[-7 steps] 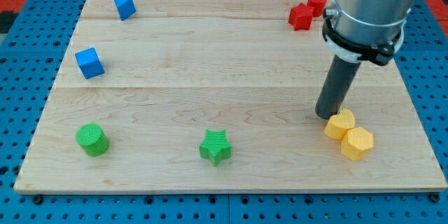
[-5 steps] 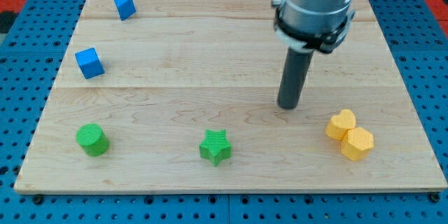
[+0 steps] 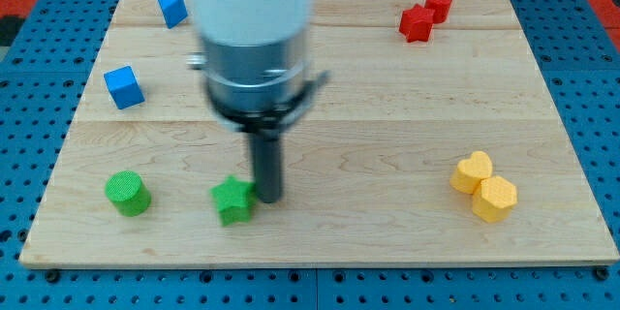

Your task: Push the green star into the green circle

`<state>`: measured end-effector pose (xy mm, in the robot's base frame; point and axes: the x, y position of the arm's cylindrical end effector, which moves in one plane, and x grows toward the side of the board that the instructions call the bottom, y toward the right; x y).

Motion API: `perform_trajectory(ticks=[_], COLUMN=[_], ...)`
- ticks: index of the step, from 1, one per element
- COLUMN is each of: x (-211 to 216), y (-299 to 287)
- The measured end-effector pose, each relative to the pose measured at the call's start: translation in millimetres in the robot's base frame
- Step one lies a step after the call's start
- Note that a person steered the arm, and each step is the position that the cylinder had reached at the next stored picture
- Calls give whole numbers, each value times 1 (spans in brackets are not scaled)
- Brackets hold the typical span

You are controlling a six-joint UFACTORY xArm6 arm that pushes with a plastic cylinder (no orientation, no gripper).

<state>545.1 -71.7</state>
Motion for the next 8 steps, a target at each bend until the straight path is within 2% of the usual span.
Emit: perform_trajectory(ticks=[2, 4, 5, 6, 8], x=[22, 9, -15, -66, -120], y=[21, -42, -52, -79, -162])
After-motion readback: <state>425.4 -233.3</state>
